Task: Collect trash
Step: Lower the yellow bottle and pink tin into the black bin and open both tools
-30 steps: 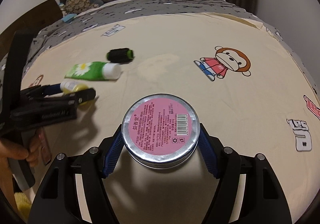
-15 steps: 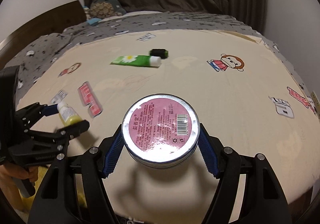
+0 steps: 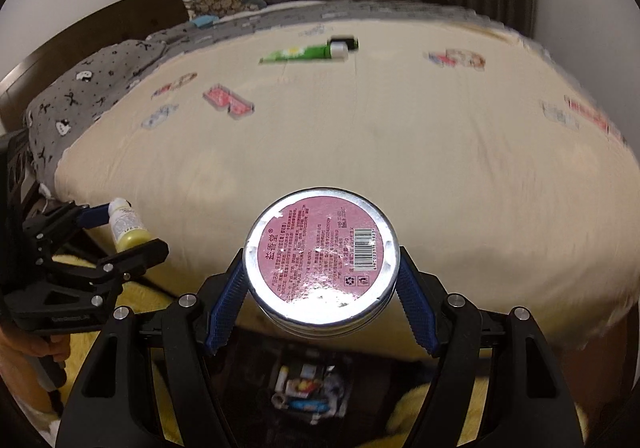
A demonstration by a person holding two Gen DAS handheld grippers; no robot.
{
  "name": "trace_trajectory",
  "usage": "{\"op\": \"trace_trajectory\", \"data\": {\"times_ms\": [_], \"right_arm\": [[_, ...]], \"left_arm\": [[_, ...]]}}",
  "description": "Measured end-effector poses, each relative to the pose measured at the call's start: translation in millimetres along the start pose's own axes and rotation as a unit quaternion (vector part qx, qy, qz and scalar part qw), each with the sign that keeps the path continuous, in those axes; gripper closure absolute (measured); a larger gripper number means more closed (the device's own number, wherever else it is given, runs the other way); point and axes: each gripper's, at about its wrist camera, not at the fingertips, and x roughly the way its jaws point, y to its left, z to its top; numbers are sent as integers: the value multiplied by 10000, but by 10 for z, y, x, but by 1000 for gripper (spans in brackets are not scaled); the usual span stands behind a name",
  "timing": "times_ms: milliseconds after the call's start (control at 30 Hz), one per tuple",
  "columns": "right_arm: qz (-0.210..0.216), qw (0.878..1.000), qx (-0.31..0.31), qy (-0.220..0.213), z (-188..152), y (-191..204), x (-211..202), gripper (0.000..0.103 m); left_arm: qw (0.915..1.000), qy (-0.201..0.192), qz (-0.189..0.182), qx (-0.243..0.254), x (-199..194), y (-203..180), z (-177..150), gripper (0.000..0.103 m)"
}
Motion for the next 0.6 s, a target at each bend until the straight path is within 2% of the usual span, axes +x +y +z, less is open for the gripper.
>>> {"op": "trace_trajectory", "data": {"times_ms": [300,400,600], "right_arm": [[112,9970,417,643,-503,22,259,32],[-49,9948,486,891,-622,16,381,32],[-59,9902,542,1286,-812,22,552,32]], "left_arm": [[9957,890,-213,-136,384,-76,-591,24],[9922,1211,-267,-126,516,-105,-756,24],[9845,1682,-495,70,689,-227,-993,24]]}}
